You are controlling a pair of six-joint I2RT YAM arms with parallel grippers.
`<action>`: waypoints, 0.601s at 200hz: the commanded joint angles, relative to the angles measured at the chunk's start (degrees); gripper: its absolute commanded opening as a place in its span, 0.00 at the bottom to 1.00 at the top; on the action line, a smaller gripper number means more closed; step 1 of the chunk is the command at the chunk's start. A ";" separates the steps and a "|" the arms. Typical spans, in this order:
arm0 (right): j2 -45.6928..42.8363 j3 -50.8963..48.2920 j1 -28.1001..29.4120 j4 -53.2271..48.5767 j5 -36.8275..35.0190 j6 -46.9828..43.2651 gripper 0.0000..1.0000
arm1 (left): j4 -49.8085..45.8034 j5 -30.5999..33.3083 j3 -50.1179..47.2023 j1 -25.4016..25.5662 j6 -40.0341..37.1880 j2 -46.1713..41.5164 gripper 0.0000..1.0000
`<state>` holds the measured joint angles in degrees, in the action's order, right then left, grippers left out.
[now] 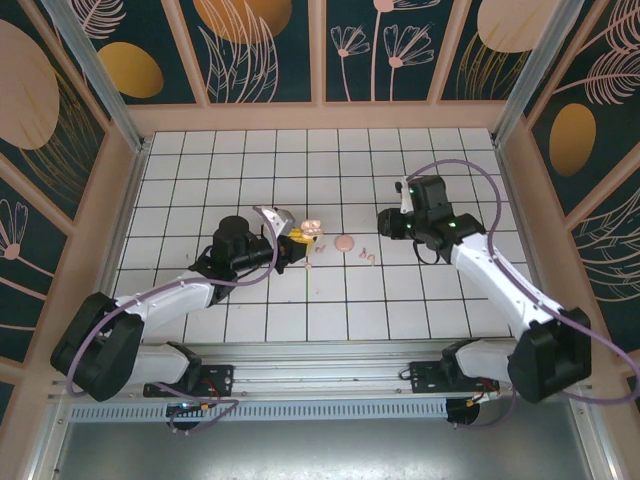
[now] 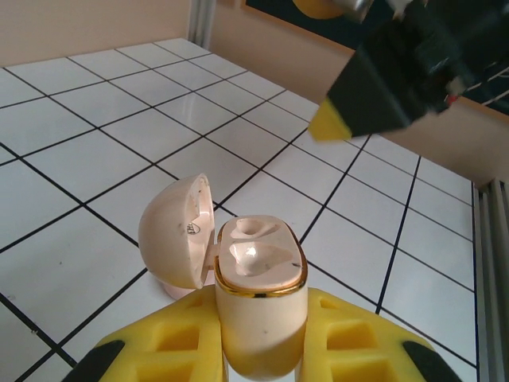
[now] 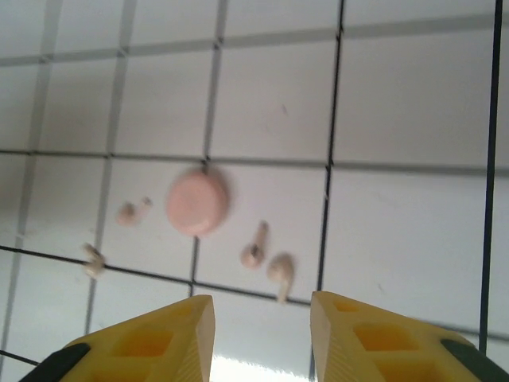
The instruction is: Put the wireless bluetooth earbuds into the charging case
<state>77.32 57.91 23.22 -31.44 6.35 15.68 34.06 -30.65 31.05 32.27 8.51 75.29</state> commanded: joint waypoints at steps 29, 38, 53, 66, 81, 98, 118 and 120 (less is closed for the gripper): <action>13.48 7.50 -0.10 -11.05 -1.95 3.30 0.39 | 2.90 1.26 0.11 0.19 1.44 0.52 0.14; 14.94 8.25 0.06 -11.36 -2.11 3.41 0.39 | 2.60 1.37 0.15 0.24 1.16 0.51 0.14; 17.64 9.51 0.37 -12.00 -2.27 3.48 0.39 | 2.16 1.71 0.25 0.19 1.18 0.61 0.14; 19.54 10.31 0.94 -12.42 -2.38 3.28 0.39 | 2.15 1.86 0.24 0.19 1.16 0.58 0.14; 21.71 11.18 1.74 -12.78 -2.48 2.72 0.39 | 2.14 2.07 0.25 0.19 1.11 0.56 0.14; 23.92 12.04 2.74 -13.03 -2.95 2.26 0.39 | 2.15 2.18 0.27 0.20 0.94 0.43 0.14; 26.11 13.26 3.59 -13.17 -3.05 1.87 0.39 | 1.91 2.27 0.33 0.22 0.77 0.64 0.14; 26.34 13.41 3.72 -13.13 -3.09 1.82 0.39 | 1.89 2.29 0.33 0.22 0.73 0.65 0.14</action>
<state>101.08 68.99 25.71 -42.06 4.89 18.11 34.50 -29.02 31.05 32.27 9.32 75.59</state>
